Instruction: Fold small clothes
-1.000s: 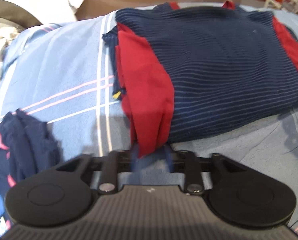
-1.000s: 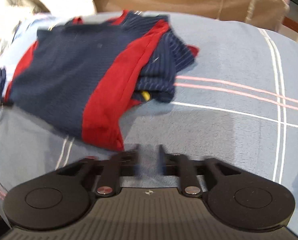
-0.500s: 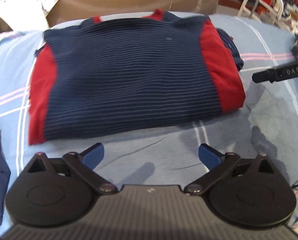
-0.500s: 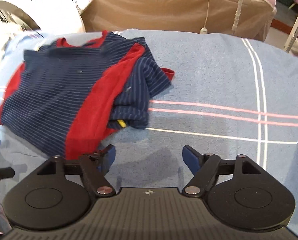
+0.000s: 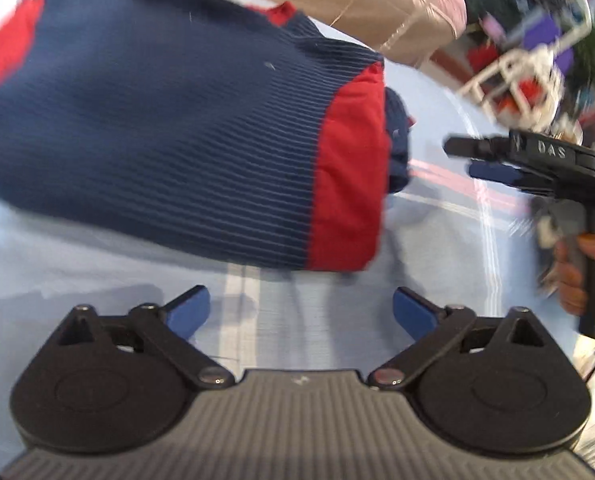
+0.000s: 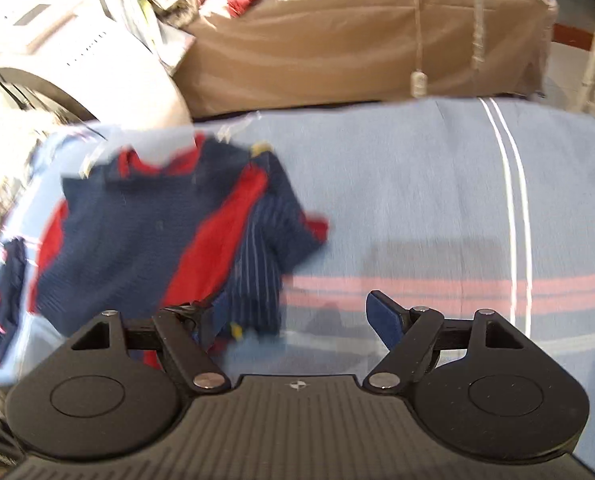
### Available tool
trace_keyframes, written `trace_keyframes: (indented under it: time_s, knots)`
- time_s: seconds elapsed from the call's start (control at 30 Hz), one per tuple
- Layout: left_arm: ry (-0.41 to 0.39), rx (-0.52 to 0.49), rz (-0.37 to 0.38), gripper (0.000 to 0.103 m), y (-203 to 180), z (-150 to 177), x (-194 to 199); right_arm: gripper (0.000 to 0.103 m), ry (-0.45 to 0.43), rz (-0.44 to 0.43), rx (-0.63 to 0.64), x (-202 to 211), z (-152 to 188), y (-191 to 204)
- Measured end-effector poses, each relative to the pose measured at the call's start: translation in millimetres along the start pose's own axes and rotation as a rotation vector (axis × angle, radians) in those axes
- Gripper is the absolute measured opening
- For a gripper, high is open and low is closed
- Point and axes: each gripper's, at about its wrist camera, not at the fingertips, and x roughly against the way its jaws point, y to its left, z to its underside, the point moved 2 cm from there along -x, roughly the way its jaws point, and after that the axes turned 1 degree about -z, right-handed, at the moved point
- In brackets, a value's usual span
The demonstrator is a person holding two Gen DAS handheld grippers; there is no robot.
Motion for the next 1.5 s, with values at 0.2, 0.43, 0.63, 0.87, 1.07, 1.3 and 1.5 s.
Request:
trace_keyframes:
  time_s: [0.2, 0.43, 0.63, 0.87, 1.07, 1.3, 1.5]
  knots:
    - [-0.015, 0.221, 0.095, 0.079, -2, -2, -28, 0.103, 0.053, -0.067, 0.121, -30, -51, -2]
    - [-0.054, 0.410, 0.167, 0.078, 11, -2, -43, 0.103, 0.147, -0.164, 0.113, -77, -65, -5]
    - [-0.059, 0.588, 0.251, 0.076, 25, 3, -60, 0.103, 0.179, -0.260, 0.043, -94, -60, -12]
    - [-0.070, 0.638, 0.308, 0.047, 24, 5, -75, 0.103, 0.182, -0.382, -0.068, -102, -62, -18]
    - [-0.062, 0.687, 0.326, 0.026, 24, 8, -91, 0.082, 0.199, -0.387, -0.113, -107, -64, -24]
    - [-0.050, 0.746, 0.335, 0.017, 27, 12, -100, 0.053, 0.216, -0.407, -0.184, -108, -61, -40]
    - [-0.092, 0.747, 0.314, 0.006, 26, 12, -90, 0.028, 0.212, -0.362, -0.207, -106, -61, -34]
